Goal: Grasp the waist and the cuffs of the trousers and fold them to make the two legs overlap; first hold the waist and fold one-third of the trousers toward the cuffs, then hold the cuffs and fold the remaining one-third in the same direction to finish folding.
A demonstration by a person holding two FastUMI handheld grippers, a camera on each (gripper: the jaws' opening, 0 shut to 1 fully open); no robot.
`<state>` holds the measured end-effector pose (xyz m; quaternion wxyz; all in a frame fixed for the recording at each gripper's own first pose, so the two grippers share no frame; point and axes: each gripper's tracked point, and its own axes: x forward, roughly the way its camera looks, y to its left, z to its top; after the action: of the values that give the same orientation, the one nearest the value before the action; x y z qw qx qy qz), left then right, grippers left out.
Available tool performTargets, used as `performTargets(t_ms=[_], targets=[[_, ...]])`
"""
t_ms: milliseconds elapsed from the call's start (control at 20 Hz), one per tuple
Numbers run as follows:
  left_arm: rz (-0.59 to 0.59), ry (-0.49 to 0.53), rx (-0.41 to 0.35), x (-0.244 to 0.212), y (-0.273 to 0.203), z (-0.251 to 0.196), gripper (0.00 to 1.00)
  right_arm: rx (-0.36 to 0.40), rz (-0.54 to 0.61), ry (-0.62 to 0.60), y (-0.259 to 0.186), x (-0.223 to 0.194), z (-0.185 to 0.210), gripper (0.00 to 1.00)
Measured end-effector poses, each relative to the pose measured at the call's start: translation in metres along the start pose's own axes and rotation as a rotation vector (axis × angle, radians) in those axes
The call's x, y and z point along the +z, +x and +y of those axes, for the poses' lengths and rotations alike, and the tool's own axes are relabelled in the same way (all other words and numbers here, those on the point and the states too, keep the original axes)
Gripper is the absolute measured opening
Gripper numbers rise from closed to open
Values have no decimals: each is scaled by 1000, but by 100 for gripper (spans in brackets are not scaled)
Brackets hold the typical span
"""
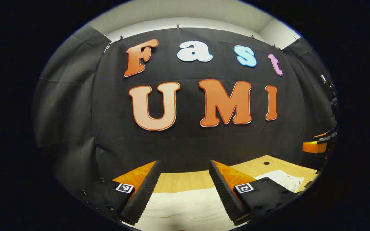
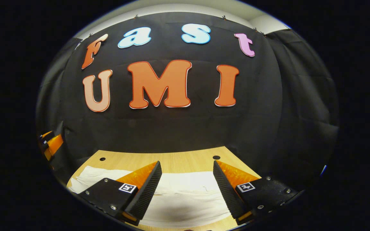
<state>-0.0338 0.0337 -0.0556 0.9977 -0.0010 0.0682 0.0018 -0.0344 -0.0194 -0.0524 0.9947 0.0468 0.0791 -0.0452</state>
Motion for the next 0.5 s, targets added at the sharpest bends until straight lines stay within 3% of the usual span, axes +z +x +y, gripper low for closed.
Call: performTargets(t_ms=[200, 500], targets=[[90, -24, 70, -28, -2, 16, 99, -25, 102, 54, 12, -29, -35, 98], [290, -130, 213, -93, -6, 44, 99, -60, 365, 166, 32, -107, -86, 97]])
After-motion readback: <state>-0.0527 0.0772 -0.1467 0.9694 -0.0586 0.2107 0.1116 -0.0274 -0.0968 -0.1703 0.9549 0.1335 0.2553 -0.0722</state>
